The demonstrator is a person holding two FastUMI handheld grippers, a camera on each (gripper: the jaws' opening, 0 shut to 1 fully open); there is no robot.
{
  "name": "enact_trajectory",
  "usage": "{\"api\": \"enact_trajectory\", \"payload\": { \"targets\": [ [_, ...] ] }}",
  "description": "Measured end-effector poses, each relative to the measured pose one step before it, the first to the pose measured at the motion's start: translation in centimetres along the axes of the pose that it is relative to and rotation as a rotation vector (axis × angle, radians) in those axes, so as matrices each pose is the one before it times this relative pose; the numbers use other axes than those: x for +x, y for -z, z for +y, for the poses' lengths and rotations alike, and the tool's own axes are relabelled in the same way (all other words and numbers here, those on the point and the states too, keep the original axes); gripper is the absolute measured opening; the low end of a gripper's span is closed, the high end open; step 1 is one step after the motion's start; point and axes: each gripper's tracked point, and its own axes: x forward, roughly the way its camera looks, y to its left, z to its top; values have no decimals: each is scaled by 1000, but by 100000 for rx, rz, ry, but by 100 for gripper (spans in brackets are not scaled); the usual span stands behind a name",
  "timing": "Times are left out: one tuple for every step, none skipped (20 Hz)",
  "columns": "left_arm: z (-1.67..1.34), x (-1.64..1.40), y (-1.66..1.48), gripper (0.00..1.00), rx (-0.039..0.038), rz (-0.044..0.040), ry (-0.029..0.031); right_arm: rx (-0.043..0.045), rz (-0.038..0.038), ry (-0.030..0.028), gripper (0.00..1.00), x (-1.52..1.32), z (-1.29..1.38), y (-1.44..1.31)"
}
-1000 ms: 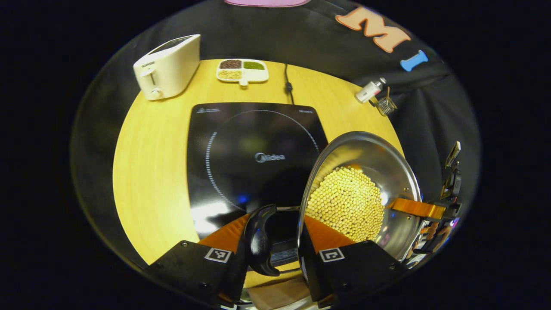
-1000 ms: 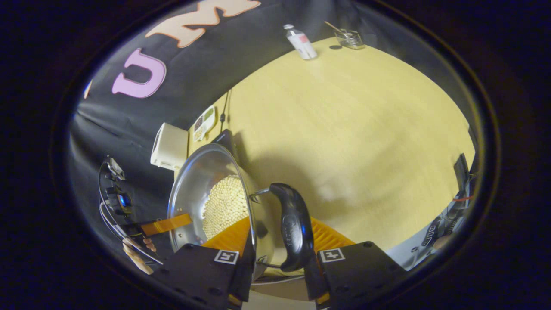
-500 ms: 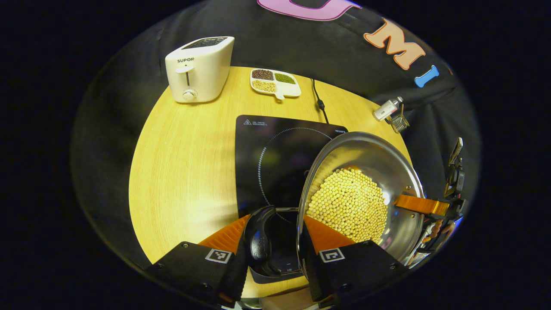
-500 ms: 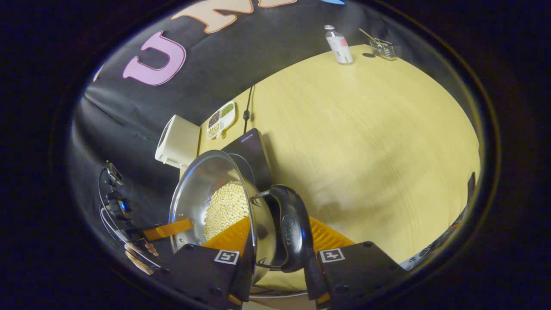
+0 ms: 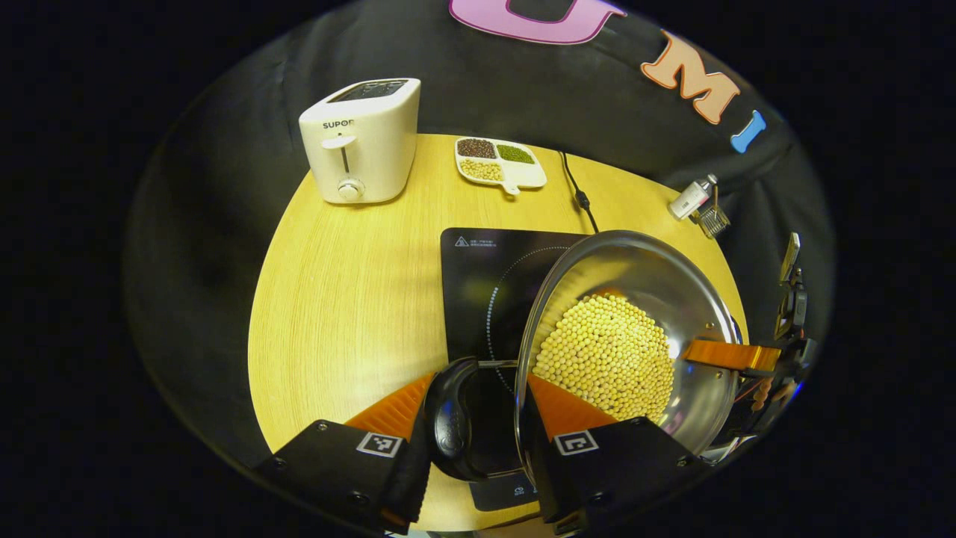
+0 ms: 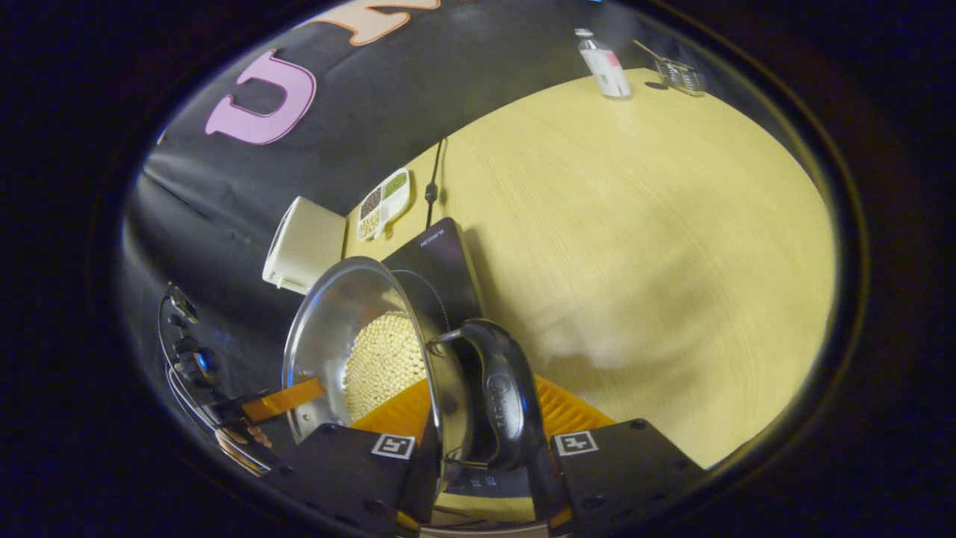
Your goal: First push the handle of the pot to place it horizontally, then grasp the pot with both hands and set it on the induction cooktop.
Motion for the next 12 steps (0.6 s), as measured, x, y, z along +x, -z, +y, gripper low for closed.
{"api": "enact_trajectory", "payload": {
  "targets": [
    [15, -150, -6, 59, -385, -185, -255, 296, -521, -316, 53, 341, -26, -100],
    [-26, -125, -91, 59, -99, -401, -102, 159, -780, -473, 53, 293, -45, -347],
    [23, -15, 82, 59, 164, -1064, -43, 43, -1128, -373, 53, 269, 106, -180],
    [-16, -149, 120, 59, 226, -311, -116, 278, -341, -272, 53, 283, 40, -145],
    [-58, 54, -55, 59, 322, -289, 5, 387, 80, 52, 53, 134, 53, 31],
    [-24, 18, -19, 59, 336, -466, 117, 315, -25, -37, 53, 142, 34, -151],
    [10, -12, 26, 59, 118, -299, 152, 288, 127, 137, 53, 240, -110, -36],
    [30, -35, -64, 59, -60, -410, 96, 220, 215, 70, 53, 174, -39, 16],
    [6, -133, -28, 59, -90, -408, 95, 257, 289, 373, 53, 113, -16, 96],
    [-25, -177, -42, 59, 363, -564, -20, 346, 30, -121, 53, 126, 58, -114],
    [22, 110, 64, 59, 144, -274, -113, 254, -160, 6, 53, 128, 92, -99],
    [4, 3, 2, 59, 255, -9, -66, 212, -44, -330, 53, 55, 53, -162]
  ]
}}
